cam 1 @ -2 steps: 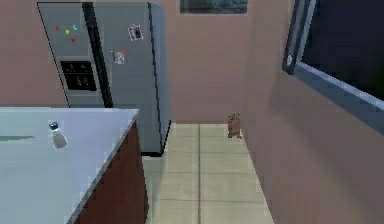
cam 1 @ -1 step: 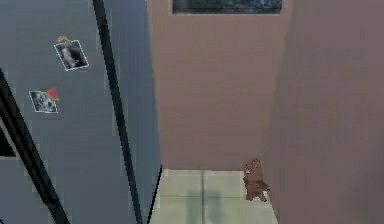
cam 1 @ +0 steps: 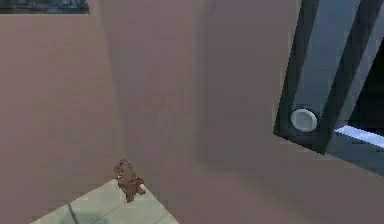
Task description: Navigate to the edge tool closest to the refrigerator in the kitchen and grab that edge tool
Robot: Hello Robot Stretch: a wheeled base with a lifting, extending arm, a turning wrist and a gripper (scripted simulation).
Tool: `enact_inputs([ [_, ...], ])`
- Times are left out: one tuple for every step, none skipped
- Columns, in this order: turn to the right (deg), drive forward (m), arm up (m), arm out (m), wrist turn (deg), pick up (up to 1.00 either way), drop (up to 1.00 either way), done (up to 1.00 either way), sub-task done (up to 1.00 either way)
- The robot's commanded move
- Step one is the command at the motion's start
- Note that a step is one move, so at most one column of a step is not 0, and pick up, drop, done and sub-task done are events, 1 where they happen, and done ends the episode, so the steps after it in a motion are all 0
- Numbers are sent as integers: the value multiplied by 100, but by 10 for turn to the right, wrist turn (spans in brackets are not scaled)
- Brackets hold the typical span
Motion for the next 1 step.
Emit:
enact_inputs([
  [450,0,0,0,0,0,0,0,0],
])
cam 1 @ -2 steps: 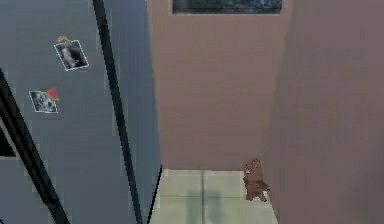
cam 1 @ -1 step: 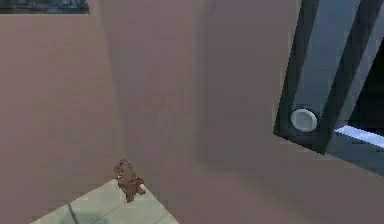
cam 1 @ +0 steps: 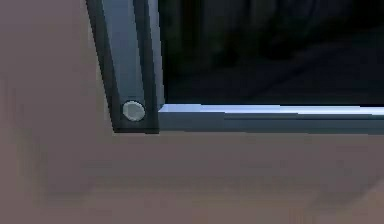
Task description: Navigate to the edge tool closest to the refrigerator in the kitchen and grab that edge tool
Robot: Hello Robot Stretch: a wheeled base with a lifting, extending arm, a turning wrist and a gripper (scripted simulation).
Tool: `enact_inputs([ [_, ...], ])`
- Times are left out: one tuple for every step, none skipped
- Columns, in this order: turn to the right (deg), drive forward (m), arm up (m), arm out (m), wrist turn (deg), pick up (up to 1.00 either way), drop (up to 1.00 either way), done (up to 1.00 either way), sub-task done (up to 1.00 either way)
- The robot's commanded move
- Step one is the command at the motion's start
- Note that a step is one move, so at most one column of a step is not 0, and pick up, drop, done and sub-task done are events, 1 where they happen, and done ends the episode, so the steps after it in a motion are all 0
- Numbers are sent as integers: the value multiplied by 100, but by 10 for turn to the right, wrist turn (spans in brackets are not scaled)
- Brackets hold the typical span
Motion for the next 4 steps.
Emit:
enact_inputs([
  [450,0,0,0,0,0,0,0,0],
  [300,0,0,0,0,0,0,0,0],
  [0,0,50,0,0,0,0,0,0],
  [0,0,38,0,0,0,0,0,0],
])
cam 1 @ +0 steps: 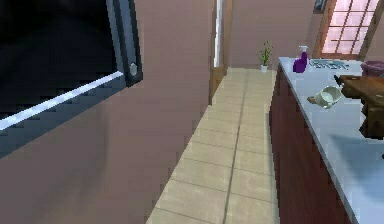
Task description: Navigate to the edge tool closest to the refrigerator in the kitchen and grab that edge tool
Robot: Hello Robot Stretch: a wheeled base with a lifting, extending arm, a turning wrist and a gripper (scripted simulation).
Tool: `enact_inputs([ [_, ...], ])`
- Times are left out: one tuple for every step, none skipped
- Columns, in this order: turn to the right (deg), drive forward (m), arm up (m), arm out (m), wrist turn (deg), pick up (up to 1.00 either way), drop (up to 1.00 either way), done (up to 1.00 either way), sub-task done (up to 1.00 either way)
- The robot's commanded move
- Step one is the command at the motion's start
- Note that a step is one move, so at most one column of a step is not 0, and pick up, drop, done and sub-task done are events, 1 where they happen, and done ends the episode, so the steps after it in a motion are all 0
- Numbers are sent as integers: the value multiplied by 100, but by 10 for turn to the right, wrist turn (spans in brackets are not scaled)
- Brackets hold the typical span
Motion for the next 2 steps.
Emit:
enact_inputs([
  [0,0,0,38,0,0,0,0,0],
  [0,0,0,0,450,0,0,0,0],
])
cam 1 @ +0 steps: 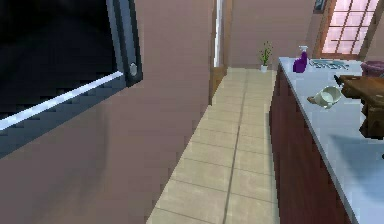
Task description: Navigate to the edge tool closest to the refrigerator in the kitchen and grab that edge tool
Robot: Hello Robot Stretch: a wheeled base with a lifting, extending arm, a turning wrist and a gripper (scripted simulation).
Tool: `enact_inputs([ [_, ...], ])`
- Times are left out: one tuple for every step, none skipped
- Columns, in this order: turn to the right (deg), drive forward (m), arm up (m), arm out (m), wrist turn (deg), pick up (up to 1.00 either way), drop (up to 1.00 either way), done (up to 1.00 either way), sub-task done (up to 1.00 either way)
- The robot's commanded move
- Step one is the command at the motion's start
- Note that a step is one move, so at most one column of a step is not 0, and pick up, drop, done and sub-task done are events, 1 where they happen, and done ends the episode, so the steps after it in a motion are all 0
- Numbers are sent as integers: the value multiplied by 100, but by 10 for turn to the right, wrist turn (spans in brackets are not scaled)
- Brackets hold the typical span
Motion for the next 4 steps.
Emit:
enact_inputs([
  [0,0,0,0,450,0,0,0,0],
  [0,0,0,0,450,0,0,0,0],
  [0,0,0,0,450,0,0,0,0],
  [0,0,0,0,60,0,0,0,0],
])
